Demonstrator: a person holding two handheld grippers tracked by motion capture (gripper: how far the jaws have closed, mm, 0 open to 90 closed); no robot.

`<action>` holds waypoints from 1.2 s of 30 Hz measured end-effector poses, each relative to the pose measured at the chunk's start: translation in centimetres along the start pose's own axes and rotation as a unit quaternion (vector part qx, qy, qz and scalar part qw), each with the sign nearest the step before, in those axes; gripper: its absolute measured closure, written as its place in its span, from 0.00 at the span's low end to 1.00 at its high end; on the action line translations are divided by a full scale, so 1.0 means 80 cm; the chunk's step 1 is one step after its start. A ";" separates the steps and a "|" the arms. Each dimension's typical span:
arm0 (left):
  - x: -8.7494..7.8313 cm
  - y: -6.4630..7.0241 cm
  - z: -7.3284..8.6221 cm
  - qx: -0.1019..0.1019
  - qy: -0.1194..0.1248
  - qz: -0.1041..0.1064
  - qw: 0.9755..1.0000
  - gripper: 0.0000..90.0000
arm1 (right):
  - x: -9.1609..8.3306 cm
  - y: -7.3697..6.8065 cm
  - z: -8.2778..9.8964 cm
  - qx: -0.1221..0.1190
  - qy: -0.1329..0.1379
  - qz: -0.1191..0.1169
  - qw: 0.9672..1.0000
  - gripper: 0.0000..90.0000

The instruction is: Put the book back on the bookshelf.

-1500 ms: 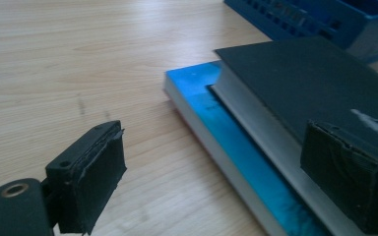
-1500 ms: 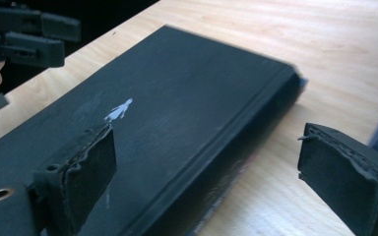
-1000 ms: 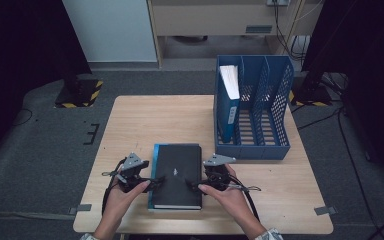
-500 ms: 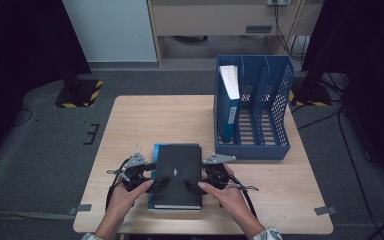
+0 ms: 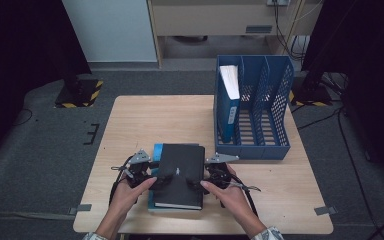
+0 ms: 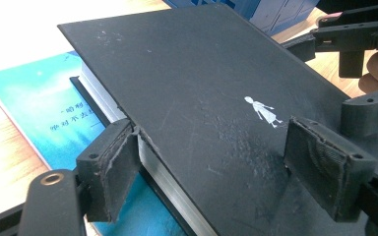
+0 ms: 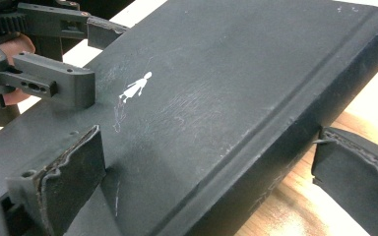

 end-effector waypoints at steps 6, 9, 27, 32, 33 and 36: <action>0.000 0.001 0.000 -0.001 -0.001 -0.002 1.000 0.23 | 0.002 0.006 -0.001 0.014 -0.003 -0.005 1.000 0.00; 0.000 0.001 0.000 -0.002 0.000 -0.002 1.000 0.23 | 0.004 0.008 -0.001 0.022 -0.006 -0.007 1.000 0.00; 0.001 -0.002 0.000 -0.006 0.005 -0.004 1.000 0.22 | 0.010 0.018 0.002 0.080 -0.002 -0.025 0.996 0.01; 0.004 -0.003 0.000 -0.012 0.005 0.000 1.000 0.22 | 0.011 0.018 0.005 0.088 -0.005 -0.033 0.996 0.00; 0.004 -0.003 0.000 -0.012 0.005 0.000 1.000 0.23 | 0.011 0.018 0.005 0.092 -0.006 -0.034 0.995 0.00; 0.004 -0.003 0.000 -0.013 0.005 0.000 1.000 0.23 | 0.011 0.018 0.005 0.095 -0.008 -0.036 0.995 0.00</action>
Point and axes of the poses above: each handheld gripper's, and its own axes: x roughly forward along the jaws, z roughly out of its underside, y roughly to its right, the point moved 7 cm from there along x, roughly forward along the jaws, and after that the axes turned 10 degrees about y, right-handed, at the moved point
